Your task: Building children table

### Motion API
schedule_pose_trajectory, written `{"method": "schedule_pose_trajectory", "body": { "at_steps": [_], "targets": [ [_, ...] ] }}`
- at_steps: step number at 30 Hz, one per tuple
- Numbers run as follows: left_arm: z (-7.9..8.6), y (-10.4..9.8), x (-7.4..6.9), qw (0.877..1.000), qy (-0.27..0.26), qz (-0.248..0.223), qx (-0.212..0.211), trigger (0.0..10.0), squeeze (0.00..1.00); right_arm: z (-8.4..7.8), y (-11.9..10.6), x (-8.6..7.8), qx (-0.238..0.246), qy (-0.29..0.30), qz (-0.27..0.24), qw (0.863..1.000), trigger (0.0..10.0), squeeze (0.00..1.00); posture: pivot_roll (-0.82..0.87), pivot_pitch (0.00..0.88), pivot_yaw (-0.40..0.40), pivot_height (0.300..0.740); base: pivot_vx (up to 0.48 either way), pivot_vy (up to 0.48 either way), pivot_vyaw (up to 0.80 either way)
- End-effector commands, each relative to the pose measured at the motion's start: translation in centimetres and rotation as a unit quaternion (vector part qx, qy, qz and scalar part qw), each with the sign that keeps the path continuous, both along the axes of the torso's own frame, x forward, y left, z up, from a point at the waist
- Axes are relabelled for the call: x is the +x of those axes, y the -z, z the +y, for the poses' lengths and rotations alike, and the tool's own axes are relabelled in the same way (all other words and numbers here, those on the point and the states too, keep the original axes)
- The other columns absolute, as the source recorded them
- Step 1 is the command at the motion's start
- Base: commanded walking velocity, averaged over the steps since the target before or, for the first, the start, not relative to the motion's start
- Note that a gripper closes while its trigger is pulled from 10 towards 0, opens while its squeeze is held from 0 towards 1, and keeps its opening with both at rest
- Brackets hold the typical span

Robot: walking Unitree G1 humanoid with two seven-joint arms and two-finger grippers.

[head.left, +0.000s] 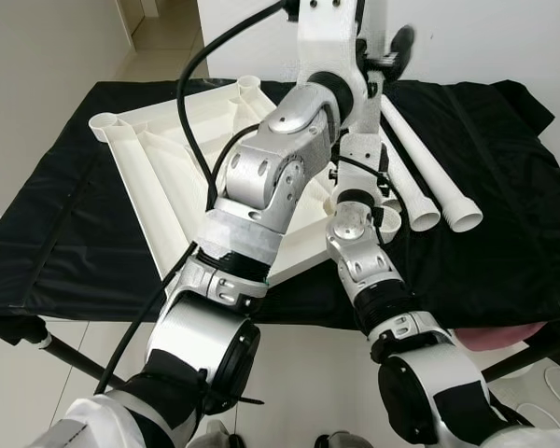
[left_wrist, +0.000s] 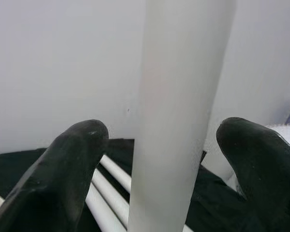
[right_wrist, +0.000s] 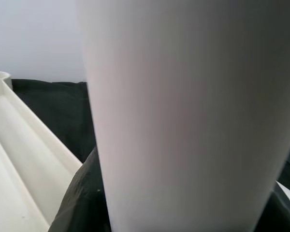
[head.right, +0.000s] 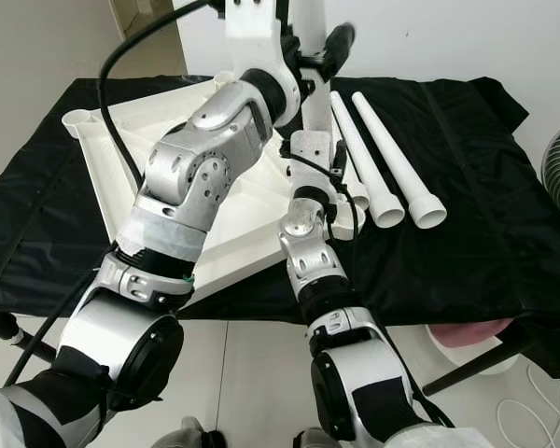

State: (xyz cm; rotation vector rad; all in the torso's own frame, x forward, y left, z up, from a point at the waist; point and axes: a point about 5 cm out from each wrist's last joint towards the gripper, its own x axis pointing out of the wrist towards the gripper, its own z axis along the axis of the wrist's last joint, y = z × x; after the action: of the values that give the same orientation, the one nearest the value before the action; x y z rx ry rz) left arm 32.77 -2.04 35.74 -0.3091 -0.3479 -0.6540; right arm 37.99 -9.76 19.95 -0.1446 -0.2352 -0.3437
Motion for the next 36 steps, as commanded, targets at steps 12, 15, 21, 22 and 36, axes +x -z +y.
{"method": "schedule_pose_trajectory", "body": {
  "at_steps": [12,15,21,22,36],
  "targets": [
    [-0.1,0.9,-1.6,0.994,0.105,-0.032,0.013,10.0,0.00,-1.5,-1.3,0.5,0.037,-0.003,-0.023,0.999,10.0,0.00,-0.14,0.026,0.064,0.740,0.000,0.000,0.00],
    [0.5,1.5,-1.4,0.995,0.091,-0.027,0.022,10.0,0.00,-1.8,-1.9,0.7,0.026,-0.028,-0.028,0.999,10.0,0.00,-0.14,0.014,0.066,0.740,0.000,0.000,0.00],
    [2.1,3.8,-0.2,0.998,0.050,0.000,0.042,10.0,0.00,-2.7,-2.4,0.8,0.016,-0.079,-0.033,0.996,10.0,0.00,-0.14,0.006,0.071,0.740,0.000,0.000,0.00],
    [2.5,4.2,-0.1,0.998,0.041,0.003,0.046,10.0,0.00,-3.0,-2.3,0.7,0.021,-0.086,-0.033,0.996,10.0,0.00,-0.14,0.006,0.071,0.740,0.000,0.000,0.00],
    [4.6,7.2,1.2,0.995,-0.018,0.040,0.085,10.0,0.00,-5.1,-0.3,-0.2,0.063,-0.161,-0.004,0.985,10.0,0.00,-0.15,0.000,0.070,0.740,0.000,0.000,0.00]
  ]
}}
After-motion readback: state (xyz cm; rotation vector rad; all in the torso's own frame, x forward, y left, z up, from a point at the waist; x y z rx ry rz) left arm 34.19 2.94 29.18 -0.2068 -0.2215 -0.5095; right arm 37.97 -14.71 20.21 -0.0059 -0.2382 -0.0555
